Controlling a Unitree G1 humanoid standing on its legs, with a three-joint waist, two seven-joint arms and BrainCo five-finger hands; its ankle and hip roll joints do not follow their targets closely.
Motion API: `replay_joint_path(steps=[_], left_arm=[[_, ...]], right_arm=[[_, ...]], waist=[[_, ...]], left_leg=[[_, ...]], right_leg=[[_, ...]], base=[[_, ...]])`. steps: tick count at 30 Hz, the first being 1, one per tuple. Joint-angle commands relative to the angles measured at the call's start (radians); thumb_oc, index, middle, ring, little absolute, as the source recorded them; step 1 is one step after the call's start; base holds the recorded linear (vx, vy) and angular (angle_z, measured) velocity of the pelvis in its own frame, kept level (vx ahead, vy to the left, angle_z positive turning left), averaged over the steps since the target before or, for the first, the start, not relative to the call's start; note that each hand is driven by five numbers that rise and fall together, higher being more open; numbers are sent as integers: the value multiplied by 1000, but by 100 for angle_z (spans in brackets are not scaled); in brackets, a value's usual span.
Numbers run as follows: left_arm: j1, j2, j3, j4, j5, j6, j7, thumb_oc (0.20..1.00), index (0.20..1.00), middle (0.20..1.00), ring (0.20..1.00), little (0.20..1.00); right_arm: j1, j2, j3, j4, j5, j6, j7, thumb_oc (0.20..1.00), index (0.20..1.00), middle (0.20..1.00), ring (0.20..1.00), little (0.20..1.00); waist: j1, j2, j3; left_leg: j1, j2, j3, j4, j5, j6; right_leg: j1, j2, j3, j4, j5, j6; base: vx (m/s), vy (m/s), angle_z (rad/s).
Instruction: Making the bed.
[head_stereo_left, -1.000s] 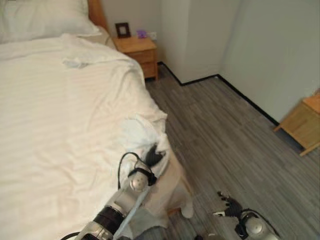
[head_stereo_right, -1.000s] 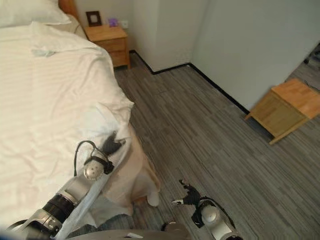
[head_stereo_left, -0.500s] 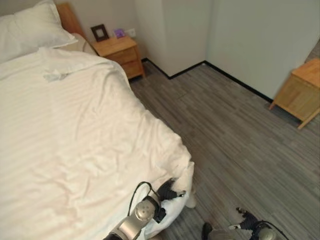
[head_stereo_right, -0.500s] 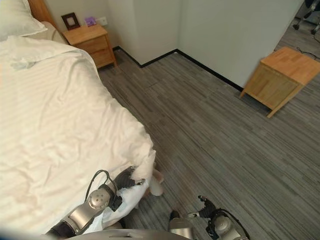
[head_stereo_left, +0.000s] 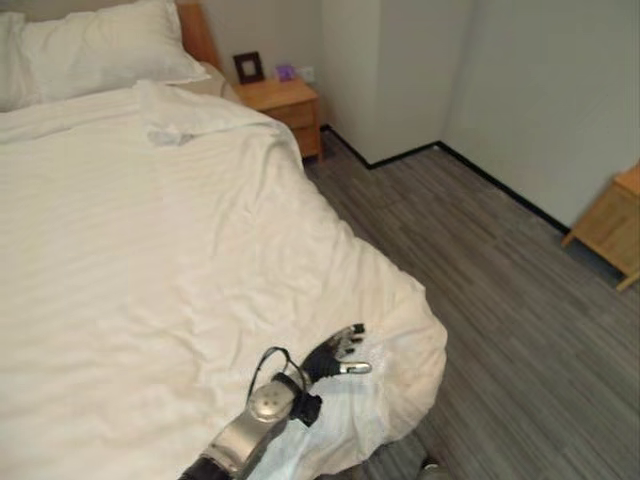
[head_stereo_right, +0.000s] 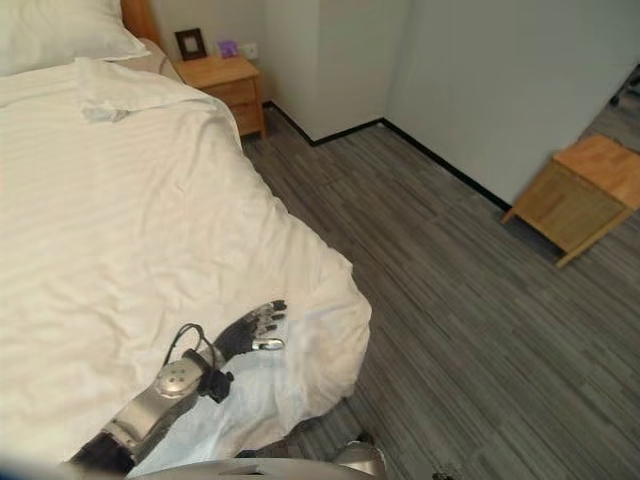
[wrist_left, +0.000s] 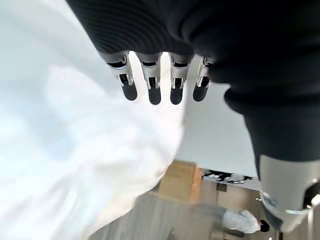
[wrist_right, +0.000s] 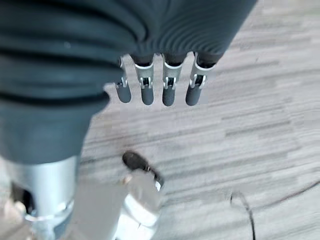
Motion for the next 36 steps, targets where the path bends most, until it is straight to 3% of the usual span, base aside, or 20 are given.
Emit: replay_joint_path(steps=[1, 3, 4, 7, 10, 11, 12, 13, 14, 16, 19, 24, 27, 29, 30, 35, 36], left_arm=[[28, -45, 53, -120, -267, -7, -43, 1000, 1000, 1000, 1000, 1000], [38, -36, 72, -151, -330, -1, -42, 1000, 1000, 1000, 1000, 1000], [61, -20, 110, -183, -385, -18, -26, 1000, 1000, 1000, 1000, 1000], [92, 17, 182, -232, -417, -45, 7, 1000, 1000, 1000, 1000, 1000], [96, 37, 236, -242, -433, -77, 57, 1000, 1000, 1000, 1000, 1000], [101, 35, 261, -240, -436, -87, 74, 1000, 1000, 1000, 1000, 1000], [102, 27, 289, -236, -436, -98, 97, 1000, 1000, 1000, 1000, 1000], [109, 16, 310, -238, -425, -104, 115, 1000, 1000, 1000, 1000, 1000], [110, 16, 310, -239, -425, -104, 115, 1000, 1000, 1000, 1000, 1000], [128, -44, 422, -208, -398, -128, 175, 1000, 1000, 1000, 1000, 1000], [137, -96, 499, -163, -416, -137, 233, 1000, 1000, 1000, 1000, 1000], [118, -147, 575, -105, -429, -170, 292, 1000, 1000, 1000, 1000, 1000], [98, -167, 576, -70, -456, -193, 314, 1000, 1000, 1000, 1000, 1000], [73, -182, 566, -35, -460, -209, 318, 1000, 1000, 1000, 1000, 1000], [72, -182, 566, -34, -460, -209, 318, 1000, 1000, 1000, 1000, 1000], [19, -200, 519, 49, -483, -237, 294, 1000, 1000, 1000, 1000, 1000], [17, -201, 518, 50, -484, -238, 293, 1000, 1000, 1000, 1000, 1000]], right_arm=[[-56, -132, -57, 120, -33, 34, -36, 1000, 1000, 1000, 1000, 1000], [-59, -159, -88, 122, -27, 34, -44, 1000, 1000, 1000, 1000, 1000], [-70, -182, -113, 119, -16, 32, -47, 1000, 1000, 1000, 1000, 1000], [-97, -234, -133, 89, -19, 24, -60, 1000, 1000, 1000, 1000, 1000], [-180, -265, -109, -31, 26, 0, -90, 1000, 1000, 1000, 1000, 1000], [-187, -278, -105, -122, 50, -16, -92, 947, 947, 947, 947, 947], [-194, -301, -99, -314, 62, -39, -119, 526, 526, 526, 526, 526], [-180, -322, -108, -462, 61, -45, -120, 200, 200, 200, 200, 200], [-177, -321, -109, -465, 60, -43, -120, 200, 200, 200, 200, 200], [-185, -315, -98, -712, 59, -72, -126, 200, 200, 200, 200, 200], [-275, -248, -61, -754, 149, -88, -119, 200, 200, 200, 200, 200], [-367, -85, -69, -812, 586, -139, -57, 200, 200, 200, 200, 200], [-434, 2, -64, -807, 811, -171, -38, 200, 200, 200, 200, 200], [-487, 70, -47, -809, 943, -197, -13, 200, 200, 200, 200, 200], [-489, 69, -48, -809, 943, -197, -13, 200, 200, 200, 200, 200], [-562, 166, -33, -705, 1116, -221, 20, 200, 200, 200, 200, 200], [-564, 165, -34, -704, 1116, -221, 21, 200, 200, 200, 200, 200]], waist=[[25, 20, 3], [28, 10, 5], [32, -12, 15], [34, -29, 28], [30, -25, 36], [30, -25, 32], [30, -28, 29], [30, -32, 24], [31, -33, 22], [54, -48, 0], [108, -53, -9], [155, -38, 4], [178, -10, 28], [204, 31, 66], [203, 30, 65], [222, 127, 128], [222, 128, 126]], left_leg=[[114, 68, 12, 12, -2, -92], [108, 64, 8, 12, -7, -86], [88, 54, 16, 12, 2, -70], [78, 50, 21, 12, -2, -61], [61, 60, -8, 12, 12, -52], [58, 57, -16, 12, 15, -49], [50, 52, -26, 12, 18, -45], [40, 48, -34, 12, 18, -43], [37, 48, -34, 12, 21, -43], [14, 37, -69, 12, 22, -43], [-2, 42, -66, 12, 35, -55], [-33, 51, -90, 12, 58, -75], [-68, 54, -114, 12, 79, -93], [-113, 59, -133, 12, 101, -117], [-118, 59, -135, 12, 105, -116], [-228, 56, -171, 12, 151, -148], [-231, 56, -172, 12, 151, -148]], right_leg=[[-42, 65, -14, 66, 23, 27], [-57, 56, -21, 94, 30, 39], [-108, 34, -21, 154, 74, 48], [-186, 14, 16, 251, 147, 94], [-230, 56, 139, 285, 115, 97], [-224, 59, 168, 274, 99, 88], [-208, 53, 196, 254, 84, 77], [-190, 47, 213, 238, 83, 70], [-192, 47, 212, 234, 86, 69], [-126, 56, 243, 132, 55, 52], [-72, 40, 174, 43, 59, 47], [-25, 40, 111, -38, 42, 34], [-30, 30, 78, -38, 28, 28], [-40, 22, 42, -38, 18, 25], [-45, 22, 41, -38, 21, 24], [-114, 1, 3, -38, 34, 25], [-116, 1, 2, -38, 34, 25]], base=[[-76, 149, 16], [-82, 137, 29], [-152, 92, 30], [-142, 105, 9], [-89, 66, 8], [-24, 62, 17], [-24, 38, 19], [-24, 5, 15], [-8, -21, 16], [58, -48, 39], [37, -89, 37], [-1, -108, 33], [-86, -98, 43], [-178, -93, 27], [-174, -74, 35], [-191, -26, 36], [-184, 33, 36]])
